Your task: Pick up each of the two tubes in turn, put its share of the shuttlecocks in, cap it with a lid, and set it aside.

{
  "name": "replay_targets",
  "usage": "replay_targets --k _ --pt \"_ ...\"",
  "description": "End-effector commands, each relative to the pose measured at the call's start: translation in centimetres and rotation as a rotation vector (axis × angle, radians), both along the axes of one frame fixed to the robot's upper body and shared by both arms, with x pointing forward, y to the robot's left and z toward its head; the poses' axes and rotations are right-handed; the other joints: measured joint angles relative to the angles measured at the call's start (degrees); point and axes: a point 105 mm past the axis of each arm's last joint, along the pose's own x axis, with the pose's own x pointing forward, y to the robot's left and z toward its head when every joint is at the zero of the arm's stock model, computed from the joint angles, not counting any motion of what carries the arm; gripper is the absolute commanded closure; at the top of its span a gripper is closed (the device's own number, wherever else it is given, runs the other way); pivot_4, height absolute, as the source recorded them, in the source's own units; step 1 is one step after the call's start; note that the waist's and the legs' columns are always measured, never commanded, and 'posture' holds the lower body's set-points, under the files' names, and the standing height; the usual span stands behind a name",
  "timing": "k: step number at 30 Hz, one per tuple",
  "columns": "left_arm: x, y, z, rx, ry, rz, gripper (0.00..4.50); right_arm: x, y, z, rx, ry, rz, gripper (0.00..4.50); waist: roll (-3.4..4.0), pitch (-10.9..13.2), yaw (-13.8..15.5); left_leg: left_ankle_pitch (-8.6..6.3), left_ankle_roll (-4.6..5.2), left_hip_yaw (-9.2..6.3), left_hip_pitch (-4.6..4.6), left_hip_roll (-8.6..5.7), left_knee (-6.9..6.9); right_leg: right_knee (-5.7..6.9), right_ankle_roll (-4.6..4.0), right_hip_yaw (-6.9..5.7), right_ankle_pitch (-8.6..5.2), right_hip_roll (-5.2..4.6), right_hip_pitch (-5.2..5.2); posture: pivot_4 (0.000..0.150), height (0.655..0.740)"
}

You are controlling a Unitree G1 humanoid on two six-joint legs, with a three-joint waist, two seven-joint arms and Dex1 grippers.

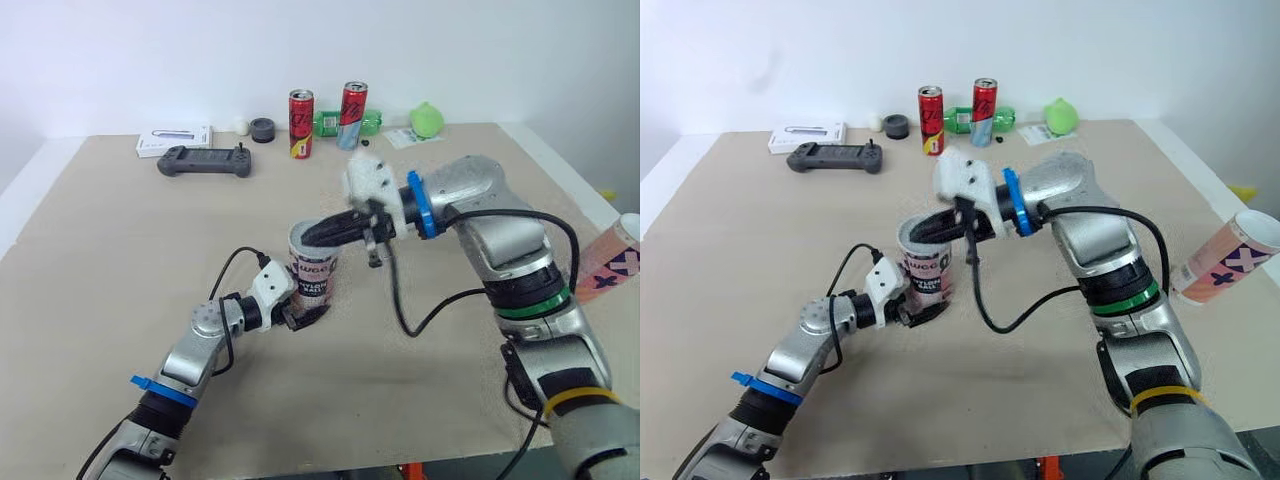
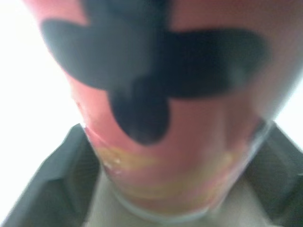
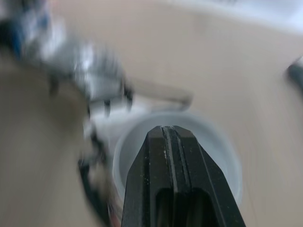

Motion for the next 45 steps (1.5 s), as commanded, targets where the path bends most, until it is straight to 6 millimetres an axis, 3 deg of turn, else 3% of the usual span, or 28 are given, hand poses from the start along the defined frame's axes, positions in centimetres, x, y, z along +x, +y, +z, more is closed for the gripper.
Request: replay_targets --k 1,5,7,9,13,16,20,24,31,45 --pt "-0.5 0.7 0.4 0.004 0.022 -0.028 0.00 -1.0 -1.3 3.2 0.174 0.001 -0.020 3.16 0.00 0.00 0.01 -0.04 0.02 -0.03 0.00 0.00 -0.01 -0.01 0.01 -0.01 -0.05 0.01 0.02 0.150 0.7400" --pt "-1.2 2.2 0.7 0.027 0.047 -0.059 0.00 -1.7 -3.2 3.3 0.252 0.060 -0.065 1.78 -0.01 0.01 -0.02 -0.12 0.04 -0.06 0.00 0.01 -0.06 -0.01 -0.04 -0.02 -0.16 0.04 0.01 0.150 0.7400" --pt "-1.5 3.7 0.8 0.042 0.068 -0.051 0.00 -2.1 -4.3 2.3 0.261 0.099 -0.100 0.69 -0.01 0.03 -0.02 -0.14 0.04 -0.07 0.00 0.01 -0.09 -0.01 -0.05 -0.03 -0.21 0.03 0.00 0.150 0.7400" --pt "-1.7 5.5 1.1 0.044 0.086 -0.026 0.00 -2.4 -5.3 0.7 0.245 0.133 -0.152 0.02 -0.03 0.04 -0.03 -0.18 0.04 -0.05 0.00 0.01 -0.11 -0.01 -0.07 -0.02 -0.27 0.01 -0.02 0.150 0.7400" --pt "-1.7 8.6 2.2 0.026 0.127 0.024 0.00 -3.0 -6.8 -3.5 0.247 0.214 -0.256 0.02 -0.06 0.14 -0.06 -0.23 0.08 -0.05 0.02 0.03 -0.17 -0.01 -0.13 -0.06 -0.38 0.01 -0.03 0.150 0.7400" --pt "-1.6 9.2 3.0 0.003 0.144 0.017 0.00 -2.9 -7.0 -6.7 0.228 0.227 -0.334 0.02 -0.06 0.19 -0.04 -0.23 0.08 -0.01 0.02 0.01 -0.19 -0.01 -0.10 -0.04 -0.36 0.00 -0.04 0.150 0.7400" --pt "-1.8 6.8 5.2 -0.114 0.170 -0.075 0.00 -2.8 -5.4 -14.0 0.154 0.256 -0.416 0.02 -0.30 0.23 -0.05 -0.23 0.07 -0.03 0.03 0.03 -0.17 -0.03 -0.10 -0.08 -0.35 0.02 -0.02 0.150 0.7400" --pt "-2.9 4.7 5.6 -0.155 0.238 -0.165 0.00 -2.7 -3.7 -17.0 0.103 0.239 -0.423 0.02 -0.28 0.34 -0.24 -0.22 0.06 0.08 0.01 -0.01 -0.14 -0.03 -0.01 0.00 -0.30 -0.05 -0.03 0.150 0.7400" --pt "-4.2 3.1 4.5 -0.114 0.306 -0.238 0.00 -1.5 -1.7 -17.9 0.118 0.232 -0.411 0.02 -0.36 0.37 -0.33 -0.21 0.04 0.01 0.17 0.08 -0.12 -0.01 -0.14 -0.02 -0.24 0.08 0.06 0.150 0.7400" --pt "-3.8 3.5 2.9 -0.067 0.308 -0.198 0.00 0.1 0.9 -16.8 0.171 0.235 -0.373 0.02 -0.38 0.39 -0.28 -0.21 0.03 0.02 0.14 0.08 -0.11 -0.01 -0.12 -0.01 -0.24 0.07 0.05 0.150 0.7400"
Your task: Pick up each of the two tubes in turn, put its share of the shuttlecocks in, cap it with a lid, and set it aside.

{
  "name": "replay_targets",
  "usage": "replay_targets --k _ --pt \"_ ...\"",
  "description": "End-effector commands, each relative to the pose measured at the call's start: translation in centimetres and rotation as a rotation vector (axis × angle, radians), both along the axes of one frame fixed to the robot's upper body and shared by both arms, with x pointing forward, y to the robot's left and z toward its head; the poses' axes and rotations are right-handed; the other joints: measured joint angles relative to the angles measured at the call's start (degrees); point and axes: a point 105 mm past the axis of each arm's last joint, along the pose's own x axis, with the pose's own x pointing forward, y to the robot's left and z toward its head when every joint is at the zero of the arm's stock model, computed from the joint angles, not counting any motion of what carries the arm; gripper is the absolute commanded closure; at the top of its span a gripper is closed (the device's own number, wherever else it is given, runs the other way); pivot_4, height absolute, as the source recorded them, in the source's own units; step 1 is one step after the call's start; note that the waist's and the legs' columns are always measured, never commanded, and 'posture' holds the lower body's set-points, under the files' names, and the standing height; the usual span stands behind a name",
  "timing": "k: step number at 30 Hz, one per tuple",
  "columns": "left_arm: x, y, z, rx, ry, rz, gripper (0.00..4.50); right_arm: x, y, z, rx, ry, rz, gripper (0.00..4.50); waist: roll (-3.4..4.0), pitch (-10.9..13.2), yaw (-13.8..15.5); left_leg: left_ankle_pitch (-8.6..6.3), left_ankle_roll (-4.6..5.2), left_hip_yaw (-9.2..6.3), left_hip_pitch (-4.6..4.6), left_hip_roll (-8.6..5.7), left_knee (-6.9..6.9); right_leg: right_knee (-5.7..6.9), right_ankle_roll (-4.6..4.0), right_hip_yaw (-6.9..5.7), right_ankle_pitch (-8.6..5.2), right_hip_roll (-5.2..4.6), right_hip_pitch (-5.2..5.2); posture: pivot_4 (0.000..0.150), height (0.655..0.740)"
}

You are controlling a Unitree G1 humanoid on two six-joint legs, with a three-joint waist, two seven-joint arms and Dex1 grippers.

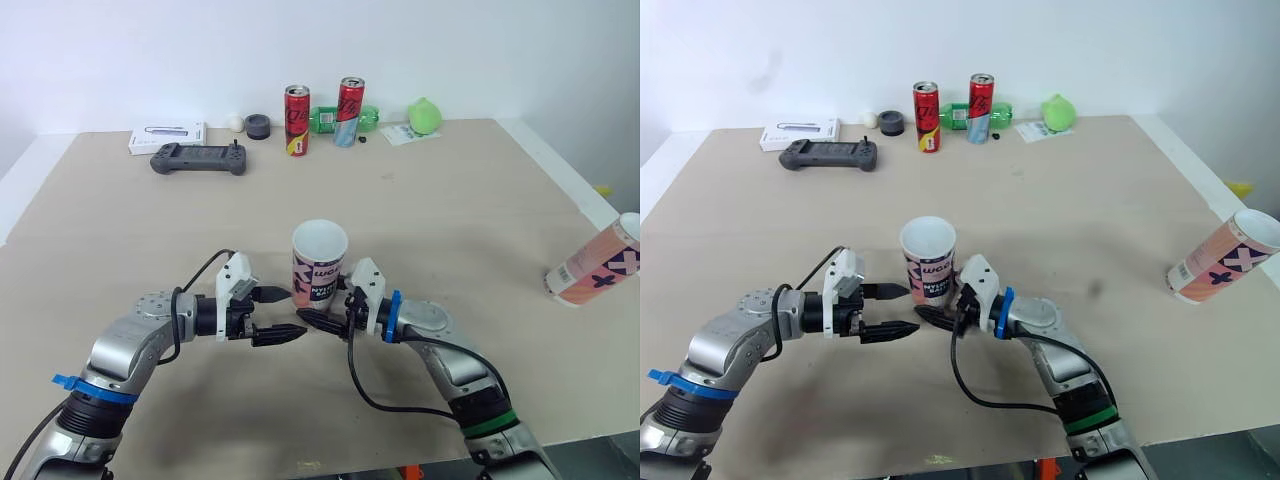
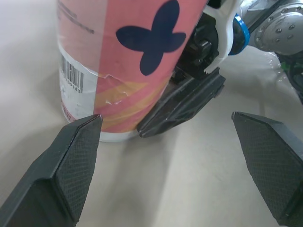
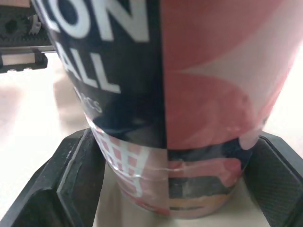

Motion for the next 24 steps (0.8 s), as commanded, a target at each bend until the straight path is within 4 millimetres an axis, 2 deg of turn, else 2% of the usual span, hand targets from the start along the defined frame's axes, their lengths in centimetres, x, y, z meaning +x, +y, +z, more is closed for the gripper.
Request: replay_targets --k 1,2,4,9,12,14,15,18,20,24 --pt "-0.1 -0.1 0.3 -0.006 -0.024 -0.006 0.00 0.1 0.8 0.9 0.021 -0.037 0.022 0.02 0.00 0.00 0.00 0.00 0.00 -0.01 0.00 0.00 0.00 0.00 0.00 0.00 0.00 0.00 0.00 0.150 0.7400" --pt "0.0 -0.1 0.3 -0.007 -0.028 0.001 0.00 0.2 0.8 0.9 0.022 -0.038 0.022 0.40 0.00 0.00 0.00 0.00 0.00 -0.01 0.00 0.00 0.00 0.00 0.00 0.00 0.00 0.00 0.00 0.150 0.7400" --pt "0.1 0.1 0.3 -0.003 -0.037 0.013 0.00 0.1 0.8 0.9 0.025 -0.038 0.022 0.63 0.00 0.00 0.00 0.00 0.00 0.00 0.00 0.00 0.00 0.00 0.00 0.00 0.00 0.00 0.01 0.150 0.7400" --pt "1.0 1.0 2.5 -0.034 -0.110 0.070 0.00 -0.1 0.3 1.4 0.045 -0.041 0.021 0.63 0.00 0.00 0.00 0.00 0.00 -0.01 0.00 0.00 0.00 0.01 0.00 0.00 0.01 0.00 0.00 0.150 0.7400" --pt "1.5 1.6 4.1 -0.038 -0.165 0.097 0.00 0.0 -1.2 2.6 0.090 -0.057 -0.032 0.63 -0.01 0.01 0.05 0.00 0.00 -0.01 -0.03 0.00 0.00 0.00 0.02 0.00 0.00 0.00 0.00 0.150 0.7400" --pt "1.8 1.5 5.1 -0.057 -0.206 0.106 0.00 1.1 -4.4 3.7 0.140 -0.092 -0.200 0.63 -0.01 0.01 0.09 0.00 0.00 -0.01 -0.05 -0.01 0.00 0.00 0.03 0.00 -0.01 -0.01 -0.01 0.150 0.7400" --pt "1.9 1.4 5.4 -0.062 -0.217 0.106 0.00 1.5 -5.5 4.0 0.154 -0.102 -0.259 0.63 -0.03 0.02 0.35 0.00 0.00 -0.01 -0.06 -0.02 0.00 0.00 0.05 0.00 -0.02 -0.02 0.00 0.150 0.7400" --pt "2.0 0.6 5.9 -0.088 -0.242 0.107 0.00 3.1 -10.5 4.7 0.169 -0.162 -0.553 0.63 -0.03 0.02 0.56 0.00 0.00 -0.03 -0.12 -0.10 0.04 -0.02 0.13 -0.01 -0.01 -0.11 0.01 0.150 0.7400" --pt "2.1 -0.5 5.6 -0.099 -0.254 0.101 0.00 4.0 -16.1 4.7 0.200 -0.166 -0.847 0.63 -0.03 0.02 0.61 0.00 0.00 -0.03 -0.14 -0.11 0.07 -0.02 0.15 0.00 -0.01 -0.12 0.00 0.150 0.7400" --pt "2.5 -2.7 5.6 -0.125 -0.301 0.094 0.00 3.8 -22.9 4.4 0.273 -0.133 -1.191 0.63 -0.03 0.02 1.12 0.00 0.00 -0.02 -0.14 -0.12 0.08 -0.02 0.16 0.01 0.01 -0.13 0.01 0.150 0.7400"
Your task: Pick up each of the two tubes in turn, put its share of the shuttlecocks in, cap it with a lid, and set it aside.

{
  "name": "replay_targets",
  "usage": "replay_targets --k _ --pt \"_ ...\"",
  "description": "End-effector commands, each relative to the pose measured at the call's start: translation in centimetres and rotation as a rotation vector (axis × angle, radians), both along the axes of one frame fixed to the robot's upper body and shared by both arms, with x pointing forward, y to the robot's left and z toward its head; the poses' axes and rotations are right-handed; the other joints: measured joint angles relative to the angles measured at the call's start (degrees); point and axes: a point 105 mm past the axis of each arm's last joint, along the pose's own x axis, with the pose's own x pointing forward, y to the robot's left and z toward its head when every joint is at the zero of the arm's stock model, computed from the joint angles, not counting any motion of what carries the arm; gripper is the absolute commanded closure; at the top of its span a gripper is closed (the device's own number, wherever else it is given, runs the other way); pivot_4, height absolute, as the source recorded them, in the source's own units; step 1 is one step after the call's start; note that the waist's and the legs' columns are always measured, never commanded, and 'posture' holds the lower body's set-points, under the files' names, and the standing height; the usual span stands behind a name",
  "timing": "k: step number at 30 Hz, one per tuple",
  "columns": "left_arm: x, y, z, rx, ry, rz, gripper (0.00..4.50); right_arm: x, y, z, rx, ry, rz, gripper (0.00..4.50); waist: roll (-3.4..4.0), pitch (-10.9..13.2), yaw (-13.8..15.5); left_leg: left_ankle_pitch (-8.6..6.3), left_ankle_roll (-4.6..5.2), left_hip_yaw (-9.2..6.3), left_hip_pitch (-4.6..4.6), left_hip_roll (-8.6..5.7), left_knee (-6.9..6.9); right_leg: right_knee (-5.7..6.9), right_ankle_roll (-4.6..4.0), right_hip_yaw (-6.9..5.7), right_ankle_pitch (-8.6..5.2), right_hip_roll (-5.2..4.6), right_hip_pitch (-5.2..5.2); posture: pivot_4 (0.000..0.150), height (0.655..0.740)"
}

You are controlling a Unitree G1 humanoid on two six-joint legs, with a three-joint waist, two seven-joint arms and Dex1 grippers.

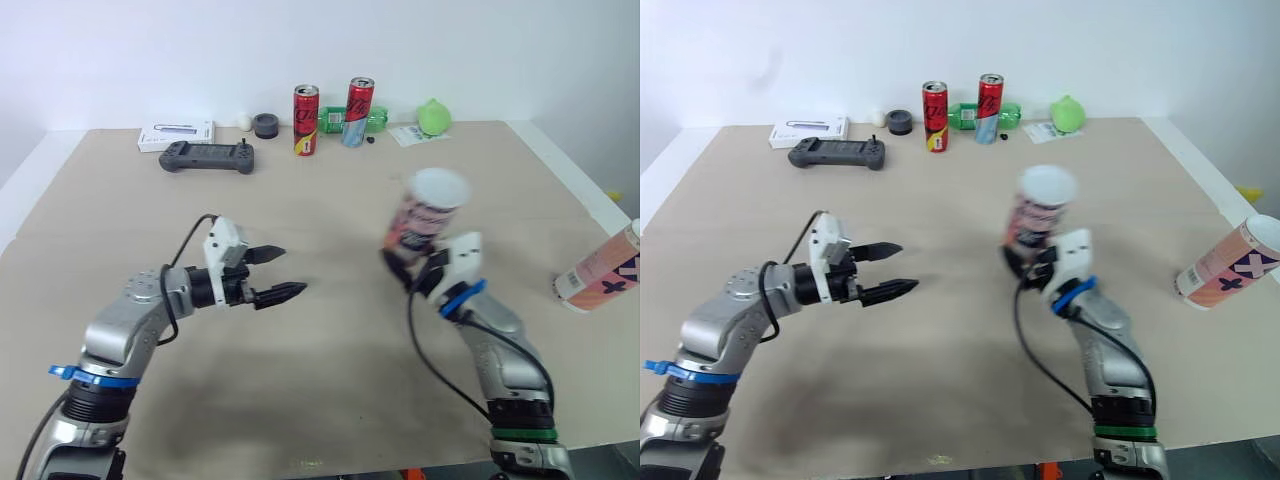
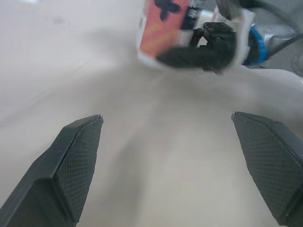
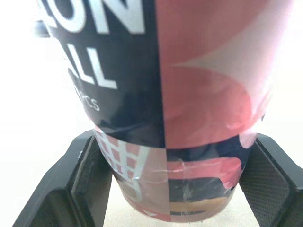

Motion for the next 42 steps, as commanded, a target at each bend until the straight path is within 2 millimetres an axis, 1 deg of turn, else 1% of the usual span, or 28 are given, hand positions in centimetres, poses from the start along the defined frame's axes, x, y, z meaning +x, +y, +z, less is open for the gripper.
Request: replay_targets --k 1,3,5,7,10,19,20,21,23,25,29,34,38,42 --pt "0.2 -1.9 1.3 -0.011 -0.110 -0.018 0.00 -0.4 -5.3 0.9 0.079 -0.031 -0.259 0.63 0.00 0.00 0.35 0.00 0.00 0.00 0.00 0.00 0.00 0.00 0.00 0.00 0.01 0.00 0.00 0.150 0.7400" --pt "0.2 -2.7 1.5 -0.025 -0.119 -0.038 0.00 -0.4 -6.9 0.6 0.102 -0.022 -0.334 0.63 0.01 0.00 0.19 0.00 0.00 0.04 0.03 0.01 0.00 0.00 -0.02 0.05 0.04 0.04 -0.01 0.150 0.7400" --pt "0.3 -3.4 1.6 -0.027 -0.136 -0.047 0.00 -0.4 -8.0 0.3 0.105 -0.009 -0.378 0.63 0.11 0.01 -0.15 0.00 0.01 0.09 0.09 0.03 0.00 0.01 -0.03 0.13 0.07 0.09 0.00 0.150 0.7400" --pt "0.6 -3.7 1.7 -0.032 -0.151 -0.043 0.00 -0.3 -8.7 0.0 0.104 0.003 -0.402 0.63 0.20 0.00 -0.44 0.01 0.02 0.11 0.12 0.02 0.01 0.02 0.00 0.16 0.10 0.09 0.02 0.150 0.7400" --pt "0.9 -4.0 1.8 -0.042 -0.167 -0.031 0.00 0.0 -9.0 -0.5 0.108 0.023 -0.407 0.63 0.21 0.00 -0.74 0.02 0.03 0.12 0.12 0.01 0.02 0.02 0.03 0.19 0.11 0.09 0.04 0.150 0.7400" --pt "0.9 -4.1 1.4 -0.053 -0.184 0.006 0.00 -0.1 -9.0 -2.1 0.123 0.084 -0.392 0.63 0.21 0.00 -0.78 0.02 0.03 0.14 0.11 0.00 0.06 0.01 0.09 0.22 0.13 0.08 0.07 0.150 0.7400" --pt "0.9 -4.0 1.4 -0.050 -0.184 0.007 0.00 -0.1 -9.0 -2.2 0.121 0.088 -0.392 0.34 0.21 0.00 -0.78 0.02 0.03 0.13 0.11 0.00 0.06 0.01 0.08 0.22 0.13 0.08 0.07 0.150 0.7400" --pt "1.0 -3.9 1.3 -0.047 -0.185 0.009 0.00 -0.2 -8.9 -2.3 0.120 0.091 -0.389 0.15 0.21 0.00 -0.78 0.02 0.03 0.13 0.11 0.00 0.06 0.01 0.09 0.22 0.13 0.09 0.07 0.150 0.7400" --pt "1.0 -3.7 1.3 -0.043 -0.185 0.012 0.00 -0.4 -8.8 -2.3 0.114 0.091 -0.378 0.15 0.21 0.00 -0.77 0.02 0.03 0.13 0.12 0.00 0.06 0.01 0.09 0.22 0.13 0.08 0.09 0.150 0.7400" --pt "1.2 -3.5 1.3 -0.040 -0.184 0.018 0.00 -0.7 -8.4 -2.2 0.097 0.088 -0.354 0.15 0.21 0.00 -0.77 0.02 0.03 0.13 0.12 0.00 0.06 0.00 0.09 0.22 0.12 0.08 0.09 0.150 0.7400" --pt "1.3 -3.2 1.0 -0.035 -0.175 0.025 0.00 -1.8 -8.4 -2.1 0.071 0.082 -0.345 0.15 0.21 0.00 -0.68 0.01 0.03 0.09 0.10 0.00 0.06 0.00 0.10 0.18 0.08 0.08 0.10 0.150 0.7400" --pt "1.7 -2.7 0.5 -0.028 -0.159 0.052 0.00 -4.0 -8.1 -1.7 -0.021 0.090 -0.295 0.15 0.21 0.00 -0.69 0.01 0.03 0.09 0.10 0.00 0.05 -0.01 0.09 0.17 0.07 0.08 0.10 0.150 0.7400" --pt "1.8 -2.7 0.0 -0.012 -0.150 0.045 0.00 -4.0 -8.1 -3.1 -0.025 0.172 -0.298 0.15 0.21 0.00 -0.74 0.01 0.03 0.10 0.11 0.00 0.08 0.00 0.08 0.18 0.10 0.07 0.09 0.150 0.7400" --pt "1.8 -2.7 0.2 -0.014 -0.156 0.043 0.00 -4.2 -7.9 -4.1 -0.045 0.258 -0.290 0.15 0.20 -0.01 -0.74 0.02 0.04 0.11 0.14 0.00 0.15 0.00 0.00 0.19 0.11 0.07 0.15 0.150 0.7400"
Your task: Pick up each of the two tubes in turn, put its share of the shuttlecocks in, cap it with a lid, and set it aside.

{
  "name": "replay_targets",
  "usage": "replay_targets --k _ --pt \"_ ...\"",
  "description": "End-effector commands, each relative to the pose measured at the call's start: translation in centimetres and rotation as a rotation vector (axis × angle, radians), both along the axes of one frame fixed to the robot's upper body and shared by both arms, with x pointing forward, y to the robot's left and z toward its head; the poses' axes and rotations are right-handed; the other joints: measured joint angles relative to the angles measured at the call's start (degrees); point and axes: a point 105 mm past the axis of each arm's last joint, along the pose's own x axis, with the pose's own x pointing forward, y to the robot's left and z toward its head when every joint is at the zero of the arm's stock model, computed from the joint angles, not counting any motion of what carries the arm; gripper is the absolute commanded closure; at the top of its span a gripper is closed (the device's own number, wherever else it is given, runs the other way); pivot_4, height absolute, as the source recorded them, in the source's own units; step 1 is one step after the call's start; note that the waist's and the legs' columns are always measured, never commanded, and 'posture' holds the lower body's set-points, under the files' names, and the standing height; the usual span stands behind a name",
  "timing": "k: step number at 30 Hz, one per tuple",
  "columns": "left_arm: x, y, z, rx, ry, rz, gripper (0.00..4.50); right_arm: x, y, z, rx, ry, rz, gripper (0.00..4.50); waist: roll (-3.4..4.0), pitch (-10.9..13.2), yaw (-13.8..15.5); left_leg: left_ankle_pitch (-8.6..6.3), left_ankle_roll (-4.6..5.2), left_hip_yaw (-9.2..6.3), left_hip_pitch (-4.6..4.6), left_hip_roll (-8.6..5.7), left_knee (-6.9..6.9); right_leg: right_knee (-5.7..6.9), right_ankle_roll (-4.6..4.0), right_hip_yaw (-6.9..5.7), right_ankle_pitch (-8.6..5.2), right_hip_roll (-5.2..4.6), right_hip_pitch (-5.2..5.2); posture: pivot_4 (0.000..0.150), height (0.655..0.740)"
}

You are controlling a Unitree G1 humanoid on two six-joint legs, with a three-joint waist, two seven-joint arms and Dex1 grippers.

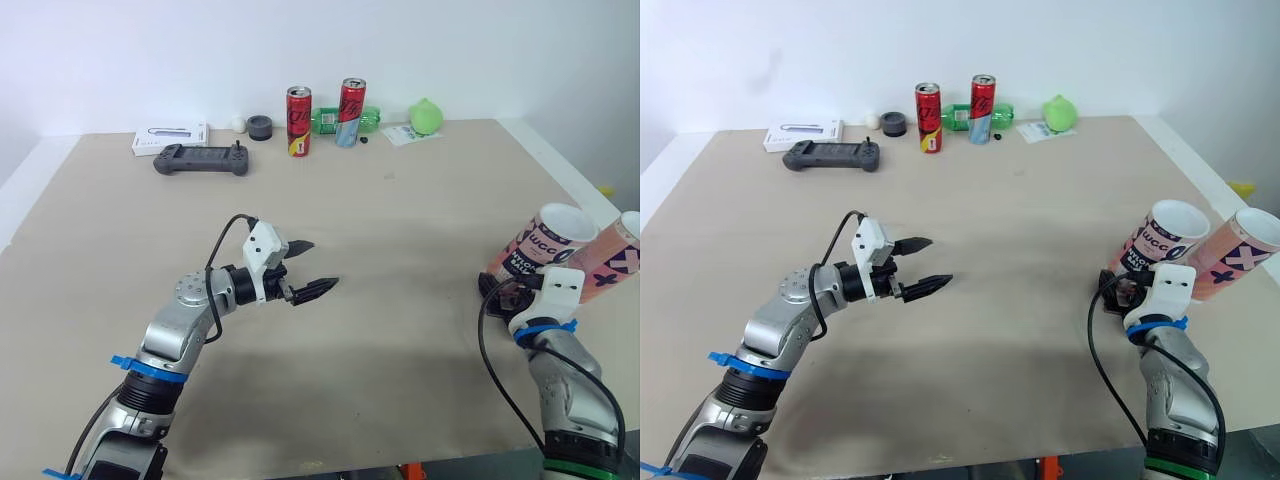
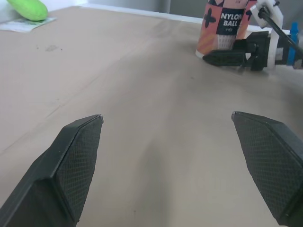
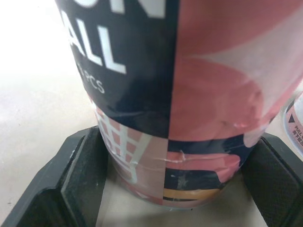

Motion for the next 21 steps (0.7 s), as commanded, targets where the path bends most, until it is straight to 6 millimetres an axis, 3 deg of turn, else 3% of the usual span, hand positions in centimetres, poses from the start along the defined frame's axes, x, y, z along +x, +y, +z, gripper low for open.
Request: replay_targets --k 1,15,21 --pt "0.1 0.2 0.8 -0.009 -0.040 0.002 0.00 -0.5 0.2 -0.9 -0.004 0.074 0.009 0.15 -0.01 0.00 0.00 0.00 0.00 0.00 0.00 0.00 0.01 0.00 0.00 0.01 0.00 0.00 0.01 0.150 0.7400" --pt "-0.1 0.4 0.3 0.007 -0.033 0.004 0.00 -4.2 1.7 -5.3 0.068 0.328 0.085 0.15 -0.36 -0.22 0.13 -0.06 0.07 -0.17 0.01 0.04 -0.10 0.00 -0.05 -0.19 -0.16 0.02 0.05 0.150 0.7400" --pt "-0.1 0.4 0.4 0.010 -0.036 0.002 0.00 -5.0 1.9 -6.7 0.065 0.423 0.082 0.15 -1.29 -0.85 0.14 -0.08 0.06 -0.20 0.24 0.07 -0.10 0.00 -0.36 -0.23 -0.33 0.02 0.29 0.150 0.7400"
